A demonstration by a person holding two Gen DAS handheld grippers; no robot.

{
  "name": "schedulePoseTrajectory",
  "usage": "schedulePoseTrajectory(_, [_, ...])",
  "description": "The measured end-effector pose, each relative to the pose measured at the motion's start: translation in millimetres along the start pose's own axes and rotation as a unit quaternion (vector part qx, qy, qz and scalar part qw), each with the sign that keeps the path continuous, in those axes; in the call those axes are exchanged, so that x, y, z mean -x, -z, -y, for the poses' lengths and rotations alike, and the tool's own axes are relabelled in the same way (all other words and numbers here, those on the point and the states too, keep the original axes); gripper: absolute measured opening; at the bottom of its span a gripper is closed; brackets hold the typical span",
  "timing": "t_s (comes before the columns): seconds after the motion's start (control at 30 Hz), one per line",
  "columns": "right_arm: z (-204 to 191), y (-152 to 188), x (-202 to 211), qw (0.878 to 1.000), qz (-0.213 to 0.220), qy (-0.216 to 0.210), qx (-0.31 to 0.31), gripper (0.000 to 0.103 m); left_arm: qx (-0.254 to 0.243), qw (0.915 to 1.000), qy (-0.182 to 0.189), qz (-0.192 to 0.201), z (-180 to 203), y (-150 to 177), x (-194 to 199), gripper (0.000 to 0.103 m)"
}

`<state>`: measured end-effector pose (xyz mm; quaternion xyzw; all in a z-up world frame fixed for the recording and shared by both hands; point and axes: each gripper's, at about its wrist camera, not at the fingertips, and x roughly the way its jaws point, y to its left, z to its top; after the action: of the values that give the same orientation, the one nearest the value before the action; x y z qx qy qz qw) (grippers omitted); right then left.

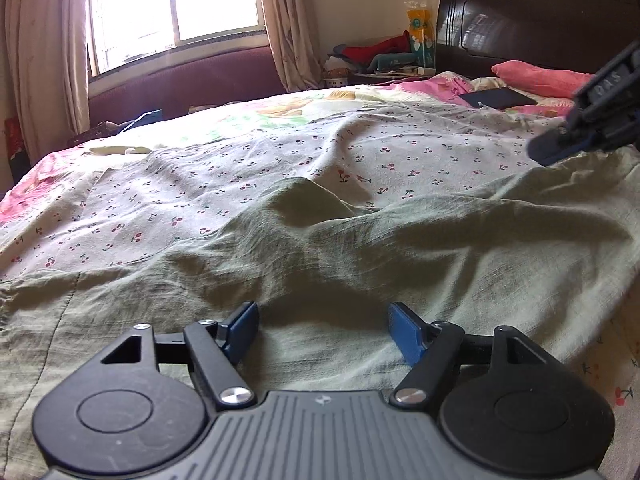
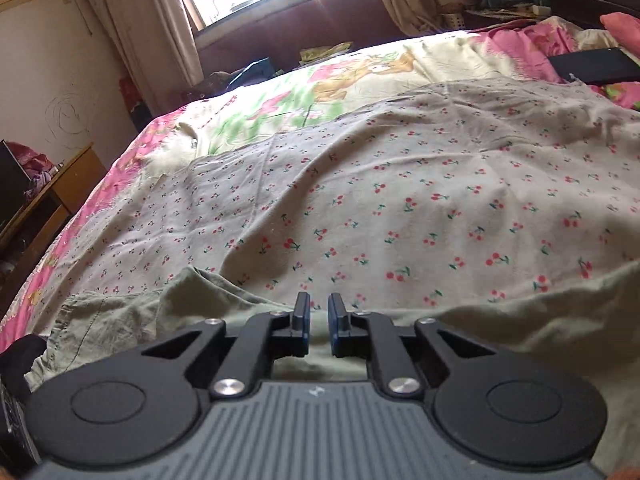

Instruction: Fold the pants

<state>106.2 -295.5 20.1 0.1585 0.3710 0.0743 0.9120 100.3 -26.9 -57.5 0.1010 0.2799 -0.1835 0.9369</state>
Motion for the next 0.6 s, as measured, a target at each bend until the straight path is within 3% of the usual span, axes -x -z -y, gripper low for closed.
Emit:
schedulePoseTrajectory(0.1, [41.4,39.8,53.0,0.994,0.017,0.072,-0.086,0.013,-0.029,0.9995,-0.008,0.012,11.5,2.3,6.1,0.084])
schedulePoseTrajectory(0.23, [110.0,74.8,118.1,0.966,0.081,0.132,-0.209,0.027,-0.076,0.9964,-0.015,0.032,34.7,0.7,14.9,0.084])
schedulePoseTrajectory(0.37, [154.8,96.3,125.6,0.945,0.109,0.101,-0.292,0.030,-0.095,0.9950,0.004,0.031,58.7,-2.0,20.0,0.084])
schedulePoseTrajectory(0.6, [188.8,115.3,78.5,0.917,0.159,0.053,-0.363,0.030,-0.106,0.9941,0.007,0.022,70.9,-3.9,22.1,0.084])
